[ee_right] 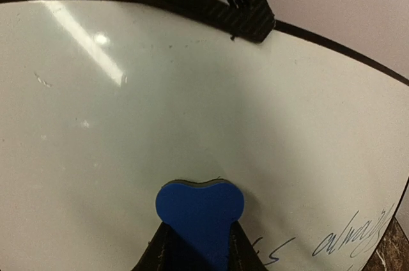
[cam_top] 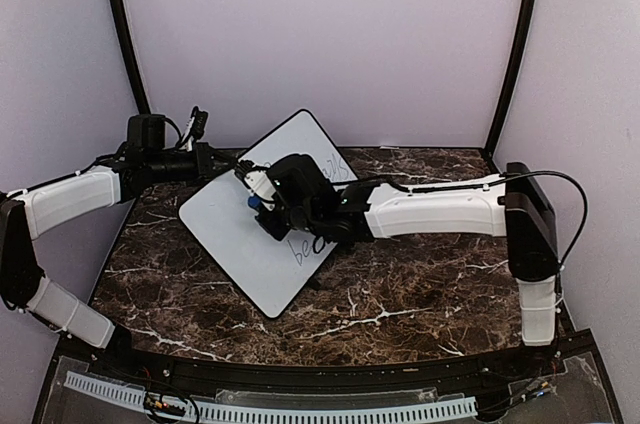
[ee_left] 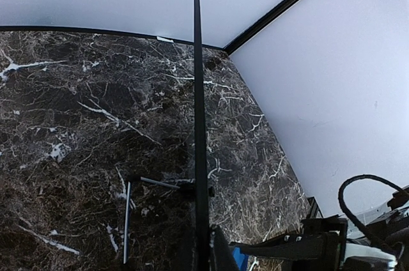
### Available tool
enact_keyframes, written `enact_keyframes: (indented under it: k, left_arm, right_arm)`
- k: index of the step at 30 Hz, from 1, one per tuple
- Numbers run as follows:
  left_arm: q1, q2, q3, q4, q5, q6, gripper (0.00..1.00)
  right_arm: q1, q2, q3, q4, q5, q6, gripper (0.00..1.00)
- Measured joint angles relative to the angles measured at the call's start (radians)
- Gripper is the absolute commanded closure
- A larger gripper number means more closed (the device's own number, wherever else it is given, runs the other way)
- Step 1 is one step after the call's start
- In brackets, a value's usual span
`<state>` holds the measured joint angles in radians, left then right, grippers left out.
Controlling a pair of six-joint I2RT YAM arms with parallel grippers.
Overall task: Erase the whiteboard
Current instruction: Erase the whiteboard at the center of the board.
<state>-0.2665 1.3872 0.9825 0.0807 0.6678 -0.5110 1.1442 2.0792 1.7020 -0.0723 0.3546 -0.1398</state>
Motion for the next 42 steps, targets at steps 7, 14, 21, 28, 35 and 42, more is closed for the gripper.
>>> enact_keyframes:
  k: [7, 14, 21, 28, 35, 42]
  left_arm:
    - [0.000, 0.000, 0.000, 0.000, 0.001, -0.001, 1.00]
    - [0.000, 0.000, 0.000, 0.000, 0.001, -0.002, 1.00]
    - [0.000, 0.000, 0.000, 0.000, 0.001, -0.002, 1.00]
    - [0.000, 0.000, 0.000, -0.001, -0.004, -0.001, 1.00]
    - [0.000, 0.000, 0.000, -0.001, -0.003, -0.001, 1.00]
    - [0.000, 0.000, 0.000, 0.000, -0.002, -0.002, 1.00]
  right_arm:
    - [0.000, -0.123, -0.290, 0.023, -0.029, 0.051, 0.80]
    - [0.000, -0.140, -0.333, 0.008, -0.043, 0.074, 0.80]
    - [-0.001, -0.034, -0.055, -0.051, -0.009, 0.039, 0.79]
    - [-0.008, 0.051, 0.124, -0.047, 0.001, 0.008, 0.80]
    - [-0.016, -0.034, -0.090, 0.038, -0.026, 0.038, 0.80]
    - [-0.019, -0.142, -0.359, 0.044, -0.049, 0.097, 0.80]
